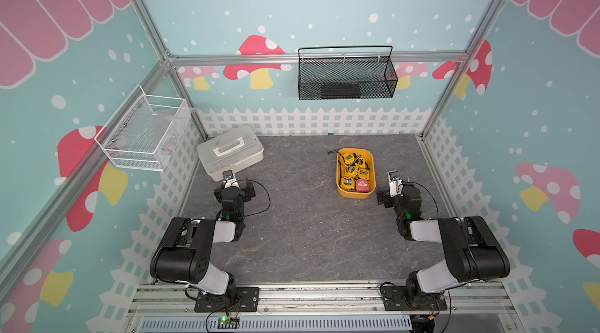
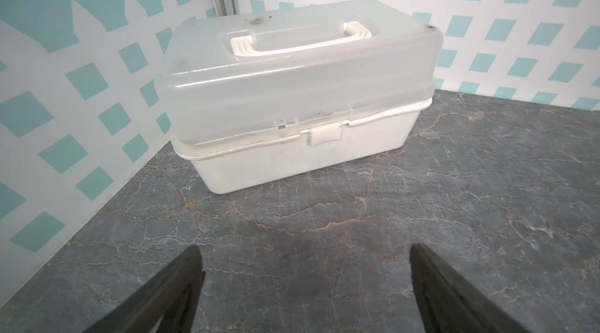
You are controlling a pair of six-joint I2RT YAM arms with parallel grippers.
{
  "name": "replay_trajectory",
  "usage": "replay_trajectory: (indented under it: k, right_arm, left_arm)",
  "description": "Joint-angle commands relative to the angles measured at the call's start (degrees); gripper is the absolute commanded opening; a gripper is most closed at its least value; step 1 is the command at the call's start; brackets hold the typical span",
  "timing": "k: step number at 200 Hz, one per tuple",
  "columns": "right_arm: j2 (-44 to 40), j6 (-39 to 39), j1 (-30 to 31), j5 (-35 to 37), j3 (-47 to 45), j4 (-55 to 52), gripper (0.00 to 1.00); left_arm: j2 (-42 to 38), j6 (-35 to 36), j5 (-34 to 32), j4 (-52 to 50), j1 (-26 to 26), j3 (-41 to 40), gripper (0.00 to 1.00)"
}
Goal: Take the tape measure out of the storage box
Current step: Move the storage box to the center of the board.
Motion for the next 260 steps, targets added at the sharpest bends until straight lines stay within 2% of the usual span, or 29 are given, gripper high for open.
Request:
replay_trajectory:
  k: [1,95,109,117,128,138,154,171,193,233,260]
  right_arm:
    - [-0.3,0.5,0.0,0.6,0.7,0.4,0.99]
    - [-0.3,0.4,0.1,0.7,0.7,0.2,0.99]
    - [-0.9,-0.1,1.4,3.7,-0.7,2.8,0.99]
    - [-2.3,-0.9,2.9,6.3,-1.4,3.4,0.99]
    - [-7.1,-1.6,4.1,7.7,0.0,-3.3,0.99]
    - [-11.6,0.9,4.3,8.2,4.6,-17.6,0.99]
    - [-13.6,3.9,4.3,8.9,11.1,-31.0,0.98]
    - [-11.9,6.9,4.3,9.0,17.4,-40.3,0.99]
    - [-5.2,8.2,4.2,6.8,28.3,-53.2,0.97]
    - [7.9,10.5,4.3,-0.1,44.6,-67.3,0.82]
    - [13.8,11.3,4.3,-2.7,50.9,-72.0,0.69]
  left_arm:
    - [-0.1,0.7,0.8,1.1,-0.1,0.6,0.99]
    - [-0.2,0.6,0.8,0.9,0.0,0.7,0.99]
    - [-0.5,1.0,0.5,1.0,-0.1,0.9,0.99]
    - [-2.6,1.4,0.2,-3.6,-0.8,2.5,0.99]
    - [-7.7,-0.1,-2.6,-18.4,-1.4,8.2,0.99]
    - [-10.3,-2.2,-1.8,-33.7,-1.3,14.4,0.99]
    - [-12.3,-3.3,1.6,-44.3,-2.0,18.9,0.99]
    - [-13.2,-6.2,6.6,-49.2,-2.2,20.9,0.99]
    - [-13.1,-9.2,14.0,-51.8,-3.2,22.4,0.99]
    - [-10.7,-11.1,14.0,-51.6,-8.4,23.3,0.99]
    - [-8.5,-11.8,16.4,-51.7,-9.8,23.9,0.96]
